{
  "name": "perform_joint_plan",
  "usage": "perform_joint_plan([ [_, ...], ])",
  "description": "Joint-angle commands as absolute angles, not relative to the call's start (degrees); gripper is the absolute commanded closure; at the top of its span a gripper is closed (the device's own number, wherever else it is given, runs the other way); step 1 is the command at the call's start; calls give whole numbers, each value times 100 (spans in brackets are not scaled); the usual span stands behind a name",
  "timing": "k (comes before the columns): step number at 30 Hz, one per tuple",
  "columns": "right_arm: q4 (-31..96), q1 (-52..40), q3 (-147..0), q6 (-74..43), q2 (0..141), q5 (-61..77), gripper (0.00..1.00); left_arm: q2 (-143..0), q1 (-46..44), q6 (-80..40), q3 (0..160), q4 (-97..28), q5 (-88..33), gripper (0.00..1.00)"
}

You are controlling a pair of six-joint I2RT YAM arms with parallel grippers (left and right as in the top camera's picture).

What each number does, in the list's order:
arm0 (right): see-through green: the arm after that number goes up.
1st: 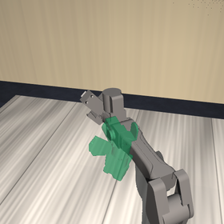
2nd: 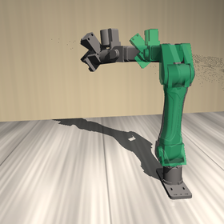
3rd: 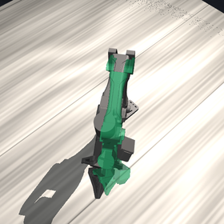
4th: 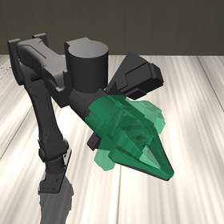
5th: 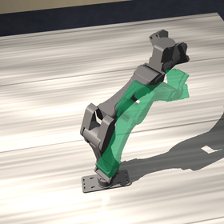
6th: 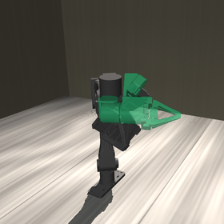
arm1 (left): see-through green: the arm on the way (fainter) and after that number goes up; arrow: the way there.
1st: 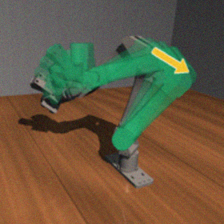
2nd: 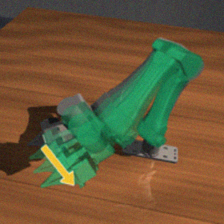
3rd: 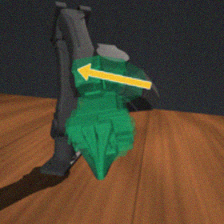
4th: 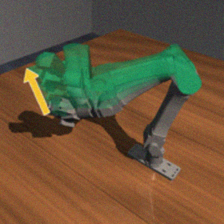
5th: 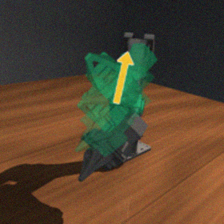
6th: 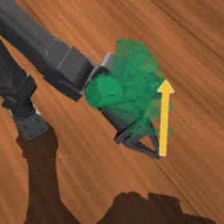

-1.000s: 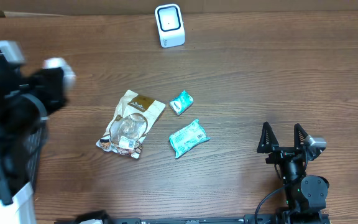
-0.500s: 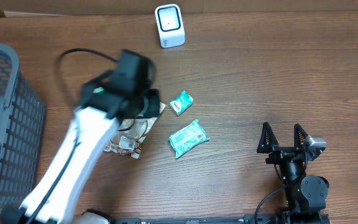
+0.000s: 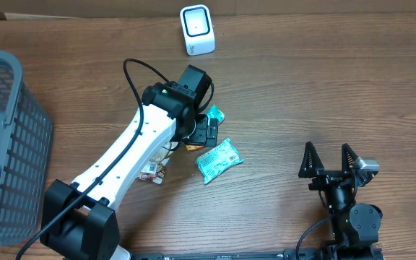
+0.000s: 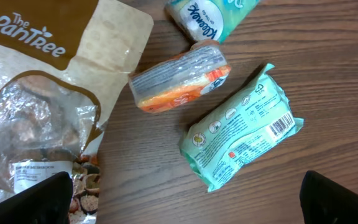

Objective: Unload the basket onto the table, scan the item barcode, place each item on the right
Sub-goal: 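Carry the Kleenex pack out and drop it beside the teal box, then move the left gripper back into the basket over the green-capped jar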

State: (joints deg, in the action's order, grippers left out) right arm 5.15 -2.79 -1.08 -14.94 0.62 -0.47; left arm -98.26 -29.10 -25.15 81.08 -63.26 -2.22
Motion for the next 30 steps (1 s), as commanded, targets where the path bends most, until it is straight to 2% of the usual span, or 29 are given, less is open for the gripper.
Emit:
perform_joint_plan([
  [1,469,-325,-49,-1472,16,-123,0,-9445,-2685,-2456,8903,-6827,123,0],
  [7,469,-325,-49,-1472,16,-123,0,-8770,-1660,-2176,11050,-8110,207,0],
  [10,469,-325,-49,-1472,16,-123,0,-8414,-770,-2121,11708,-8460,200,0],
  [17,469,-325,-49,-1472,16,-123,0,-7937,1732,-1992,11824,-8753,193,0],
  [21,469,-325,-49,-1472,16,-123,0,-8029,2827,-2108,11638,-8770,8,0],
  [30,469,-325,-49,-1472,16,-123,0,-8853,4123,-2515,11594,-8842,78,0],
])
